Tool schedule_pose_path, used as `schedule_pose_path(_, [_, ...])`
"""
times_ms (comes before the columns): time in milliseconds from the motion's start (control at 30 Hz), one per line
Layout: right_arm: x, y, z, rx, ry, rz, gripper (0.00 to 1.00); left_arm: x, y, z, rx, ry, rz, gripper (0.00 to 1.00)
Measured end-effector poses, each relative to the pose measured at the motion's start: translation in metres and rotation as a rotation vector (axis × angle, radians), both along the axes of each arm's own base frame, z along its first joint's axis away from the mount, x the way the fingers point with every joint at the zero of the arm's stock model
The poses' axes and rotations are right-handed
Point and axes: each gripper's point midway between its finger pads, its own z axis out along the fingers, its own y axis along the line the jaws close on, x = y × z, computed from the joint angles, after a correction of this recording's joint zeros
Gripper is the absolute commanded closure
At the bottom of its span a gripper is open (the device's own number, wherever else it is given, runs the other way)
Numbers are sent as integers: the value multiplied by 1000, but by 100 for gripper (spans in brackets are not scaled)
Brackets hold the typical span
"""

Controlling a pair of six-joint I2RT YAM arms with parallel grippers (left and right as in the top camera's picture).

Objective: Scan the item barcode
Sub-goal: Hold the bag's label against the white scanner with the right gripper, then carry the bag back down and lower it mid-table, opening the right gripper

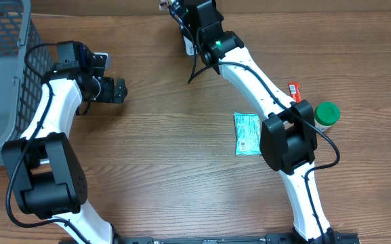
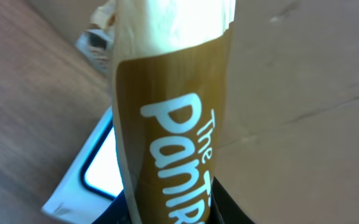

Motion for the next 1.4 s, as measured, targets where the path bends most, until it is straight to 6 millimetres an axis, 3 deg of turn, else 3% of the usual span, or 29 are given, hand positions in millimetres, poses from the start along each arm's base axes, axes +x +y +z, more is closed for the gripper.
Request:
schedule_pose_path(300, [-9,2,-15,25,74,8,96,0,0,0,0,0,0,0])
schedule_pose_path(900, [-13,11,-13,193,114,-35,96,0,0,0,0,0,0,0])
schedule_pose_path(1033, [-17,8,14,262,97,-63,96,0,0,0,0,0,0,0])
schedule_pose_path(1133, [-29,0,51,324,90,-86,96,0,0,0,0,0,0,0])
schedule_pose_path(1267, [-63,-17,101,418,139,-105,96,0,0,0,0,0,0,0])
schedule_pose_path(1333, [-85,-26,116,466,207,-100,96,0,0,0,0,0,0,0])
schedule_pose_path(1400, [-107,-31,118,500,308,-86,96,0,0,0,0,0,0,0])
